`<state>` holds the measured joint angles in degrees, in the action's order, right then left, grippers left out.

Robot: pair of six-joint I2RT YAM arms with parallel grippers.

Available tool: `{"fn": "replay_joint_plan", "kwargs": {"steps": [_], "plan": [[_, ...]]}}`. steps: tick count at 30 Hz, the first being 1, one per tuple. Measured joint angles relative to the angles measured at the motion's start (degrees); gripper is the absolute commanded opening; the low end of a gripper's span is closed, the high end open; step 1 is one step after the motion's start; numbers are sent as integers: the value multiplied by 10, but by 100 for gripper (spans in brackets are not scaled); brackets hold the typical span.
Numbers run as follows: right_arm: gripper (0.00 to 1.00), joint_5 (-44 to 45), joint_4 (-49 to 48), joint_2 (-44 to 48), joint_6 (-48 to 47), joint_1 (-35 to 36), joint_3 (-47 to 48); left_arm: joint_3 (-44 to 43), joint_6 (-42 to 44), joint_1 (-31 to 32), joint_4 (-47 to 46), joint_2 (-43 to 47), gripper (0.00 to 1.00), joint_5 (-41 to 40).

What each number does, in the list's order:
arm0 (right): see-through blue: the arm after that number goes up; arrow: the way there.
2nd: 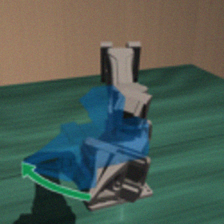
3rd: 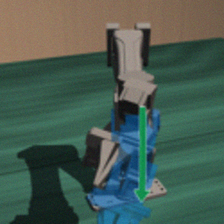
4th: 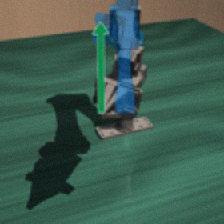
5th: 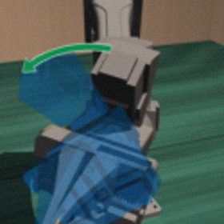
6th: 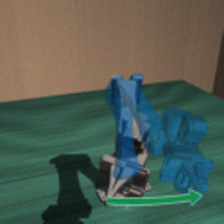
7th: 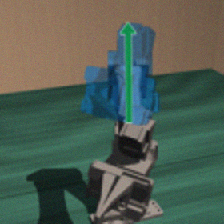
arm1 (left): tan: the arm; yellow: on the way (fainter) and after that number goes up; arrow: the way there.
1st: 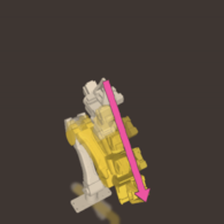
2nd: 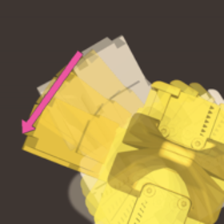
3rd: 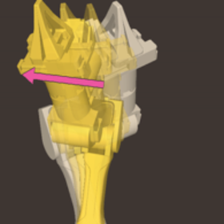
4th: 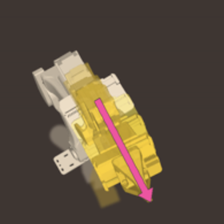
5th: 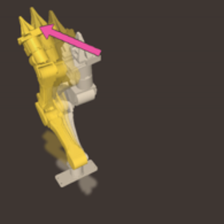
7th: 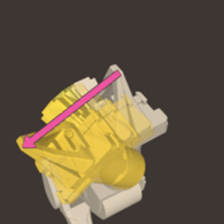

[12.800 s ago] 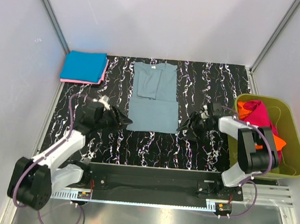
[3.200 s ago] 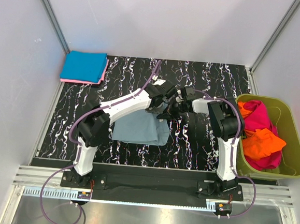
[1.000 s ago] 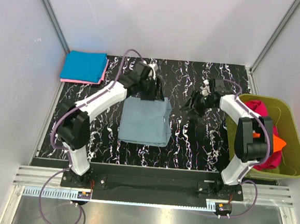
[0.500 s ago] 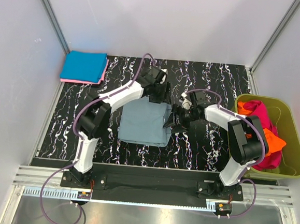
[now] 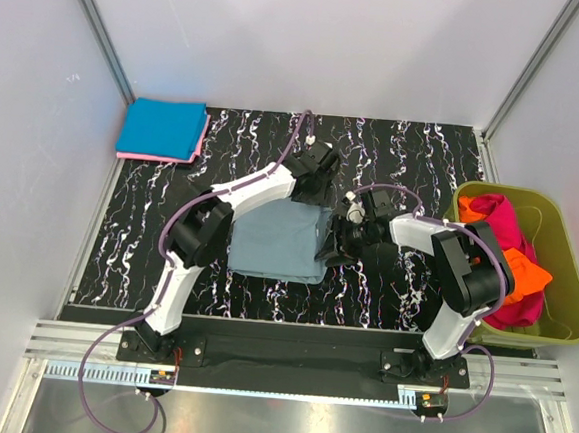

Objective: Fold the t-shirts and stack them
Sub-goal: Fold the tshirt

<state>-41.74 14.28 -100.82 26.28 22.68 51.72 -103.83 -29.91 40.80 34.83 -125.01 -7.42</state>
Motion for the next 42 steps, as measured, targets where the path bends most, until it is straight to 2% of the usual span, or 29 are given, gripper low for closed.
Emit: {"fn": "replay_joint_plan", "kwargs": {"steps": [6, 11, 17, 23, 25, 27, 30, 33, 40, 41, 42], "plan": [[48, -11, -26, -3, 13, 1, -17, -13, 8, -1, 10, -10, 52, -24], [53, -16, -42, -3, 21, 3, -22, -26, 12, -1, 11, -17, 47, -26], [52, -27, -48, -3, 26, 5, -30, -51, 20, -1, 13, -38, 34, -29], [34, -40, -57, -5, 34, 8, -30, -61, 27, -1, 16, -46, 17, -29], [29, -44, -61, -2, 40, 9, -35, -61, 29, -1, 16, -46, 15, -29], [16, -45, -63, 9, 46, 9, -48, -65, 29, -1, 17, -49, 11, -29], [6, -47, -63, 33, 59, 9, -68, -73, 29, -1, 18, -54, 4, -29], [3, -52, -67, 53, 73, 10, -80, -81, 29, -1, 20, -58, 0, -29], [3, -58, -96, 79, 104, 10, -121, -102, 28, 2, 29, -74, 0, -21], [3, -58, -99, 78, 107, 10, -125, -104, 26, 2, 30, -78, 1, -18], [3, -58, -102, 75, 109, 10, -128, -106, 26, 2, 30, -81, 8, -15]]}}
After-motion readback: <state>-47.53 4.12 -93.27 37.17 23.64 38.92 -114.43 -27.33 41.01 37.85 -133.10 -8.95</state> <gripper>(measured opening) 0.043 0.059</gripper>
